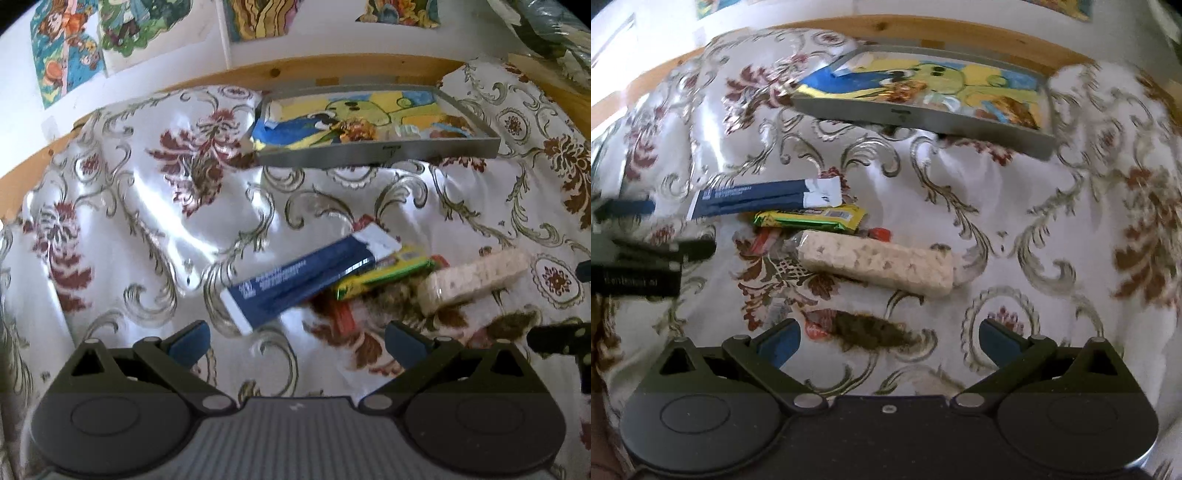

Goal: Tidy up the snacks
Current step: 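Grasp the cream rice-cake bar with left tool while right tool grasps a clear plastic wrapper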

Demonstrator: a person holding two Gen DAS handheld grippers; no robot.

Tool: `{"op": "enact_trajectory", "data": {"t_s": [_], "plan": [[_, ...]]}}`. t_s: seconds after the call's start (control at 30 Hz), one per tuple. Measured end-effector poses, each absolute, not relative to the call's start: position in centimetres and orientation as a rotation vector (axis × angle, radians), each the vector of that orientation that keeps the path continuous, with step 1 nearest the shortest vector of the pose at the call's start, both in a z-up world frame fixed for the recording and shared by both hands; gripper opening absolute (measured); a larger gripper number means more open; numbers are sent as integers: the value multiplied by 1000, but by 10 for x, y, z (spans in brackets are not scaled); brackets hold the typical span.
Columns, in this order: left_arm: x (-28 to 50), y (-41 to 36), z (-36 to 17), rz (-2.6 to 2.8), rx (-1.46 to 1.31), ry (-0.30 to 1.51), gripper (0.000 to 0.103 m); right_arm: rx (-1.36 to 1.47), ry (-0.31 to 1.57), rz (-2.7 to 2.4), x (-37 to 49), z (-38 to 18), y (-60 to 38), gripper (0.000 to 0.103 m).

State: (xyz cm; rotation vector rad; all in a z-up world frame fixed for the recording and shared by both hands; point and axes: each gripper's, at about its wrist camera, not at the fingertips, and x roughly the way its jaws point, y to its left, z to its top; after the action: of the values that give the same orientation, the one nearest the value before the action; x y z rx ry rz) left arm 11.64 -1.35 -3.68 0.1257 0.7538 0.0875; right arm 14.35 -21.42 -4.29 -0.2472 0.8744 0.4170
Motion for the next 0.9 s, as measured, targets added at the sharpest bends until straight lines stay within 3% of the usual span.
{"op": "enact_trajectory", "data": {"t_s": [0.53,0.9], "plan": [[148,-49,-34,-151,285,729,103,-495,845,746,162,-63,-211,101],[184,-89,-49,-398,408,728,99,-505,895,783,173,-84,-213,74]]}}
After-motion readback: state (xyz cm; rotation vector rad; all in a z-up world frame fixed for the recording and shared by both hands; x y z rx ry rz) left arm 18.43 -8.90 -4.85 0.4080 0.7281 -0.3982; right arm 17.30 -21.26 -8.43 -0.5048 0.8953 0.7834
